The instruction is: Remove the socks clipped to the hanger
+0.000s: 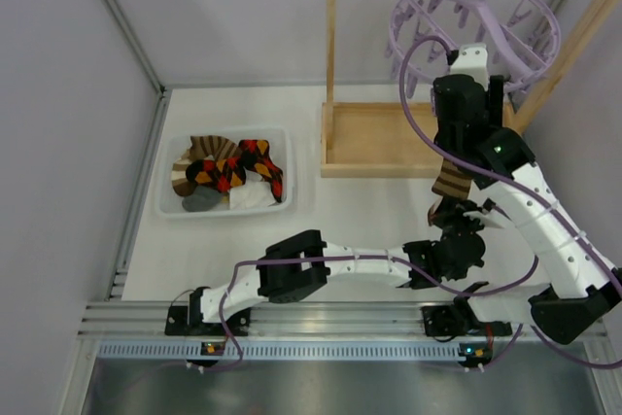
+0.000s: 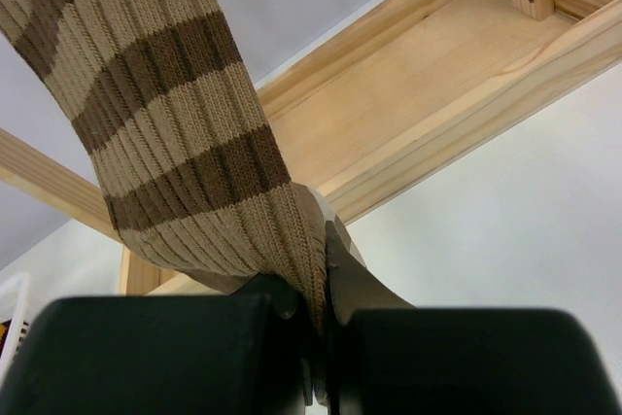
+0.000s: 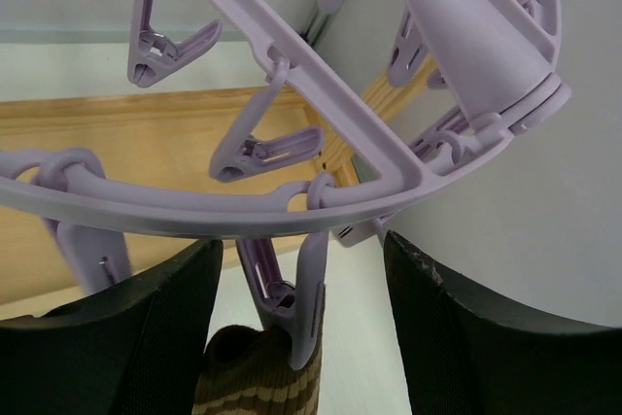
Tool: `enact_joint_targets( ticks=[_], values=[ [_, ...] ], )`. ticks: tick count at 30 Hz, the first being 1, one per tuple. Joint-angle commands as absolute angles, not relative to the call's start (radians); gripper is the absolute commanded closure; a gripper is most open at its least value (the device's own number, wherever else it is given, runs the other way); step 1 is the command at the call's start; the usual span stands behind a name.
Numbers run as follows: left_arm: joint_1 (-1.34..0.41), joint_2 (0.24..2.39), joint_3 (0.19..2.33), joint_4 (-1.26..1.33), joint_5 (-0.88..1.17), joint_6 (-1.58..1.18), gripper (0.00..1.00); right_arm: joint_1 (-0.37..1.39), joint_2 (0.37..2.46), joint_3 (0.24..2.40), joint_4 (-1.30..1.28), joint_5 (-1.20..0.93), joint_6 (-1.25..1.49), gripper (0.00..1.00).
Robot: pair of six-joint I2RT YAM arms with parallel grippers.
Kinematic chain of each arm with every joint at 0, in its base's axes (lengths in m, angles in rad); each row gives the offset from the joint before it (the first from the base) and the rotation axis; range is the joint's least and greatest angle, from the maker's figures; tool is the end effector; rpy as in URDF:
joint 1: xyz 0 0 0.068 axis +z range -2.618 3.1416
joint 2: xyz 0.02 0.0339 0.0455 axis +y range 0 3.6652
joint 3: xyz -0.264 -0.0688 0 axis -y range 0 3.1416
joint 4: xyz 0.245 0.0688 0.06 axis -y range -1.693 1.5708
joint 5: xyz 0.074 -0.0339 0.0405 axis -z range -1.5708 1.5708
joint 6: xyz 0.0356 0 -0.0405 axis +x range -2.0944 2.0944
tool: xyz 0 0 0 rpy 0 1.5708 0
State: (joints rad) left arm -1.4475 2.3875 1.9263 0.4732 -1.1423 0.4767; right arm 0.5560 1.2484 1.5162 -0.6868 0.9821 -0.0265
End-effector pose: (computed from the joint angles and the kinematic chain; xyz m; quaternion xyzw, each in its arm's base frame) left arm 0.0994 -0.5392 0.2400 0.2652 0.6536 0.0569 0.7066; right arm 0.2215 0.1028 0.4484 0.0336 0.7822 -0.2560 0.5670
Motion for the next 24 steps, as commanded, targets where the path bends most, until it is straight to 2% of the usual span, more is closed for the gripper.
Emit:
enact_joint_targets(
  ticks=[1, 14, 24],
  values=[
    [-1.479, 2.402, 1.930, 0.503, -1.134, 0.489, 1.00, 0.560, 1.218, 1.526, -0.629, 0.979, -0.040, 0.36],
    [-1.480, 2.373, 1.901, 0.503, -1.131, 0.472, 1.00, 0.552, 1.289, 1.511, -0.552, 1.055, -0.126, 0.38],
    [-1.486, 2.367, 1.896, 0.503, -1.129, 0.466, 1.00, 0.549, 1.304, 1.496, -0.514, 1.085, -0.169, 0.49]
  ],
)
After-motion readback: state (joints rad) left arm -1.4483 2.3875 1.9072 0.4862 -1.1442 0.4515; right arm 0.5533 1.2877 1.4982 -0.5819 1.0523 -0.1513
